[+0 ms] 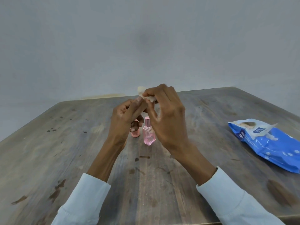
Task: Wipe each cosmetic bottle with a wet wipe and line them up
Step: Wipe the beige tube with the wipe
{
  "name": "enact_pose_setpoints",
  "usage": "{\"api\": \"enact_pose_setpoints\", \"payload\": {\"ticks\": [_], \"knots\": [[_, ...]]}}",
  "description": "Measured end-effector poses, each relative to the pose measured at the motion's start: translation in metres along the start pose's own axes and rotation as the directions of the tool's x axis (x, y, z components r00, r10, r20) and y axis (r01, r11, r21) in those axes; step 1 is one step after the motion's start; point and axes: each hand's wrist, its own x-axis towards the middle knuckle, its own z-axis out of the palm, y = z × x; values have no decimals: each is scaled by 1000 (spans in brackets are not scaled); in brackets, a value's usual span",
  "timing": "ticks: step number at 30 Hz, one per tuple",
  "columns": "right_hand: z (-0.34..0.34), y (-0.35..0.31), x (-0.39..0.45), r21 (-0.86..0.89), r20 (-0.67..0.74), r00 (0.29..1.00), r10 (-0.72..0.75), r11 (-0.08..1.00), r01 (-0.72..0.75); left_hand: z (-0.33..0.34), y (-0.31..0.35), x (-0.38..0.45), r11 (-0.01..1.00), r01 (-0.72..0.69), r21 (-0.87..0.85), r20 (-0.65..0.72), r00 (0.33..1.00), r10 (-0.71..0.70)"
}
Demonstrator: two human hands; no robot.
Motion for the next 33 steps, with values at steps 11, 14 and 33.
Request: {"api": "enact_pose_setpoints", "payload": {"ticks": [11, 14, 33], "knots": [[1, -3, -1, 47, 26, 999, -28, 999, 27, 4, 5, -1, 989, 54, -139, -18, 998, -57], [1, 1, 1, 45, 5, 1000, 20, 999, -20, 2, 6, 0, 976, 106, -191, 20, 994, -104], [-10, 15, 14, 339, 59, 858, 510, 798, -498, -7, 4, 2, 966, 48, -255, 47, 998, -37]]}}
